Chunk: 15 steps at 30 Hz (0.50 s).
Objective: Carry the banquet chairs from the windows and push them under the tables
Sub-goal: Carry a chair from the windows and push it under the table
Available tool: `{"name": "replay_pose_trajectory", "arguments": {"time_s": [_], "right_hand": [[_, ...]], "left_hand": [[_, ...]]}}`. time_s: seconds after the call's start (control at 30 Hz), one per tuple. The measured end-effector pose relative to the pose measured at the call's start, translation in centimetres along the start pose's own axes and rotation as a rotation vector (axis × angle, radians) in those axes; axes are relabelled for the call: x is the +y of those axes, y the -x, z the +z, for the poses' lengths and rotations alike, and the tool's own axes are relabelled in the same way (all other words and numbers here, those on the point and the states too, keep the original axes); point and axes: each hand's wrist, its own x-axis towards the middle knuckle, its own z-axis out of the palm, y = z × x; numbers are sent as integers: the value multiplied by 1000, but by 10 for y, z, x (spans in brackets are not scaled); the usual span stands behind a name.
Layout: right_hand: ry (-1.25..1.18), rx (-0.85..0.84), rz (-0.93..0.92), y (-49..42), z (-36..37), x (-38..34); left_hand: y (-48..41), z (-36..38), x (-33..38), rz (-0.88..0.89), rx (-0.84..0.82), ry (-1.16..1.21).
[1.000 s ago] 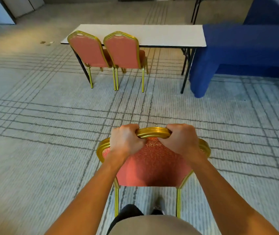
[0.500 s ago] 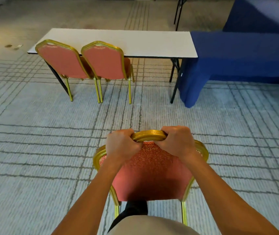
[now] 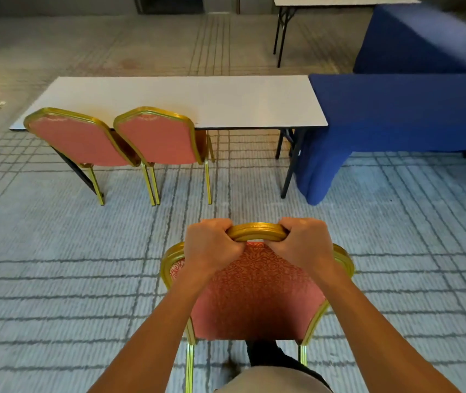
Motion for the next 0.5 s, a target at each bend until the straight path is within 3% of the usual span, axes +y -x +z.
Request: {"name": "replay_pose_trajectory", "arguments": {"time_s": [0.5], "right_hand": [[-18, -51, -38, -229, 99, 100]], "left_hand": [[-246, 78, -47, -46, -22, -34]]}}
